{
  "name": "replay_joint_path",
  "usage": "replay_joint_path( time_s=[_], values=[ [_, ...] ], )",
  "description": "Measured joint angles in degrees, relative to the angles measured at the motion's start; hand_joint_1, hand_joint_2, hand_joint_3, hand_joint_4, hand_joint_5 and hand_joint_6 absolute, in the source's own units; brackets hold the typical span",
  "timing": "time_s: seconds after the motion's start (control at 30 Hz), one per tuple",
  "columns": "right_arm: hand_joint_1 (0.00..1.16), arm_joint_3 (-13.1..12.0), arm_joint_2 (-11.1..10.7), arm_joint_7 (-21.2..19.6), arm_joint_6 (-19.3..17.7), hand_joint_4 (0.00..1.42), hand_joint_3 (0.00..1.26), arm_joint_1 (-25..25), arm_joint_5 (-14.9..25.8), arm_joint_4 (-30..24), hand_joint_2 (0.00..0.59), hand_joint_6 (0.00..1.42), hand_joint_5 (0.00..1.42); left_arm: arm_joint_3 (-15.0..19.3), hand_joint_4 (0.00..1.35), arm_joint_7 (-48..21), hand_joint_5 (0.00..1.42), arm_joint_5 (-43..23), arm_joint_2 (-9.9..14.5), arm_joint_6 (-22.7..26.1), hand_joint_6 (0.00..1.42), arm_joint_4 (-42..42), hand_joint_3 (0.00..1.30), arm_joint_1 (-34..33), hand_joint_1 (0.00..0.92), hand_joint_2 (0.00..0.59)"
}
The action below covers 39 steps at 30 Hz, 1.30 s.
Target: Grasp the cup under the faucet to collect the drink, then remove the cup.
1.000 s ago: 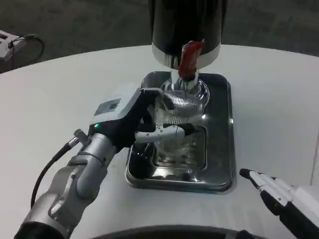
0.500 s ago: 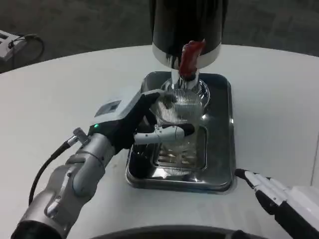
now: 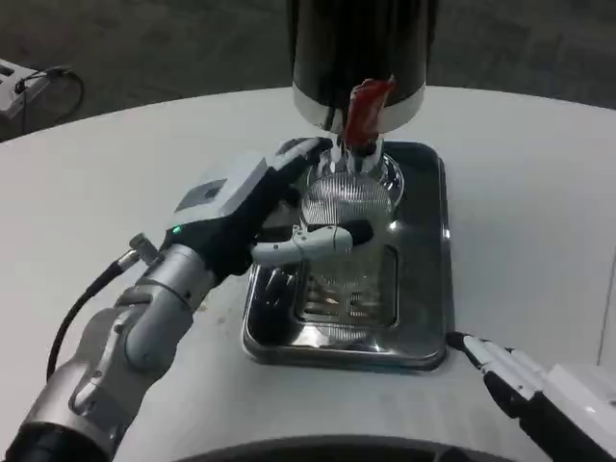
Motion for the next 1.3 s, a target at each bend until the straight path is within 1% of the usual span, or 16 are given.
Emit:
replay_joint_path(
  time_s=[0.03,0.3,0.4,0.47,0.53,0.6,0.67,0.77,0.83,0.93,0.97,1.07,1.1,1.17,1.27,1.3],
  values=[
    [0.35,0.07,-0.01,0.00,0.01,0.00,0.00,-0.02,0.00,0.02,0.437,0.05,0.00,0.12,0.15,-0.09,0.40,-0.14,0.09,0.01,0.46,-0.45,0.13,0.26,0.129,0.073],
    [0.35,0.30,0.36,-0.23,0.55,0.00,0.00,-1.30,0.04,0.01,0.442,0.04,0.00,5.55,0.16,-2.49,0.41,-4.47,2.68,1.35,0.47,-10.89,0.13,7.00,0.128,0.072],
    [0.36,0.36,0.41,-0.25,0.65,0.00,0.00,-1.50,0.10,-0.03,0.444,0.04,0.00,7.98,0.16,-3.41,0.41,-6.41,3.69,2.20,0.47,-14.90,0.14,10.22,0.115,0.072],
    [0.36,0.43,0.43,-0.26,0.68,0.00,0.00,-1.52,0.16,-0.09,0.445,0.04,0.00,10.18,0.16,-4.10,0.41,-7.45,4.86,2.92,0.47,-18.20,0.14,12.67,0.114,0.072],
    [0.36,0.42,0.45,-0.27,0.86,0.00,0.00,-1.55,0.26,-0.12,0.445,0.04,0.00,12.74,0.20,-4.35,0.41,-9.08,5.49,3.85,0.46,-21.41,0.18,14.90,0.112,0.072],
    [0.36,0.44,0.47,-0.27,1.03,0.00,0.00,-1.65,0.36,-0.10,0.446,0.03,0.00,14.70,0.24,-4.55,0.41,-10.90,5.54,4.23,0.43,-23.72,0.21,16.61,0.104,0.079],
    [0.36,0.32,0.50,-0.38,1.14,0.00,0.00,-1.66,0.61,-0.14,0.446,0.03,0.00,17.14,0.27,-4.36,0.41,-13.32,5.04,4.16,0.40,-26.30,0.24,18.54,0.093,0.085],
    [0.36,0.29,0.50,-0.43,1.51,0.00,0.00,-1.79,0.91,-0.13,0.446,0.03,0.00,20.87,0.29,-3.99,0.41,-17.99,4.05,4.01,0.39,-31.63,0.27,20.61,0.065,0.091],
    [0.36,0.28,0.49,-0.45,1.65,0.00,0.00,-1.86,0.99,-0.13,0.446,0.03,0.00,21.75,0.31,-4.02,0.40,-18.92,3.98,3.98,0.37,-33.02,0.29,20.77,0.037,0.091],
    [0.36,0.16,0.44,-0.45,1.81,0.00,0.00,-1.88,1.03,-0.15,0.446,0.03,0.00,22.42,0.31,-4.87,0.38,-22.06,3.74,3.90,0.35,-36.04,0.31,21.38,0.003,0.095],
    [0.36,0.13,0.43,-0.45,1.82,0.00,0.00,-1.87,1.03,-0.15,0.446,0.03,0.00,22.54,0.29,-5.06,0.37,-22.44,3.74,3.83,0.34,-36.49,0.29,21.37,0.001,0.092],
    [0.36,0.02,0.38,-0.45,1.86,0.00,0.00,-1.80,1.12,-0.15,0.446,0.03,0.00,23.08,0.24,-8.46,0.34,-27.13,3.80,4.02,0.33,-37.77,0.24,21.04,0.000,0.088],
    [0.36,-0.02,0.39,-0.45,1.91,0.00,0.00,-1.69,1.13,-0.16,0.446,0.03,0.00,23.11,0.22,-11.09,0.33,-29.72,3.83,4.95,0.33,-37.85,0.22,20.06,0.000,0.082],
    [0.36,-0.05,0.40,-0.47,1.91,0.00,0.00,-1.38,1.11,-0.21,0.446,0.03,0.00,23.22,0.20,-12.93,0.33,-32.07,3.85,6.11,0.33,-37.88,0.20,18.84,0.000,0.083],
    [0.36,-0.06,0.38,-0.47,1.91,0.00,0.00,-0.84,1.13,-0.37,0.446,0.03,0.00,23.25,0.18,-16.08,0.32,-35.79,4.10,8.93,0.32,-37.89,0.20,15.70,0.000,0.084],
    [0.36,-0.11,0.32,-0.47,1.91,0.00,0.00,-0.76,1.12,-0.42,0.446,0.03,0.00,23.14,0.17,-17.67,0.31,-36.75,4.34,10.55,0.31,-37.87,0.20,13.96,0.000,0.084]
  ],
)
